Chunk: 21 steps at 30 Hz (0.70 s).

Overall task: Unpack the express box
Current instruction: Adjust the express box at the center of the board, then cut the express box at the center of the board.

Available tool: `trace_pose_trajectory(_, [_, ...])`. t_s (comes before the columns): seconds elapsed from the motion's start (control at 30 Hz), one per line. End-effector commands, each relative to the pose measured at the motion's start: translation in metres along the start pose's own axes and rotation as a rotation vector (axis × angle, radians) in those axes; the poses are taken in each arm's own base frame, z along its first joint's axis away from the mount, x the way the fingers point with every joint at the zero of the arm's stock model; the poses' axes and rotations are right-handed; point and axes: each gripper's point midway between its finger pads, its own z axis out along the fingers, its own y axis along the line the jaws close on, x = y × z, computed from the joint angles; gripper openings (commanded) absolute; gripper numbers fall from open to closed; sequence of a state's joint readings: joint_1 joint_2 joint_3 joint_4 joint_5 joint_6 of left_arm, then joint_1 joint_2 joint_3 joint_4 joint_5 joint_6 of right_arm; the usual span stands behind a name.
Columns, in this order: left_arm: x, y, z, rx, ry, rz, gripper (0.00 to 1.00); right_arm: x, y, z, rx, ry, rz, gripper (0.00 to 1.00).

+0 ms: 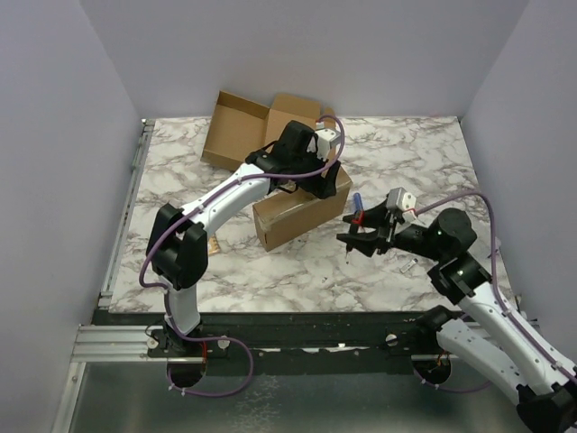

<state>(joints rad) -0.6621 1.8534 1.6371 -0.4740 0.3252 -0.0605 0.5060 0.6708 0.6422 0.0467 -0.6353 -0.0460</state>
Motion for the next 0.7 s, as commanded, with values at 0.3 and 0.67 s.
trace_pose_trajectory(0.3, [0.015, -0.015, 0.000, -0.021, 0.027, -0.108, 0.65, -0.073, 0.113, 0.075, -0.738, -0.436, -0.703, 0.00])
trace_pose_trajectory(0.67, [0.021, -0.021, -0.006, -0.057, 0.030, -0.051, 0.59, -0.056, 0.114, 0.114, -0.822, -0.498, -0.801, 0.00])
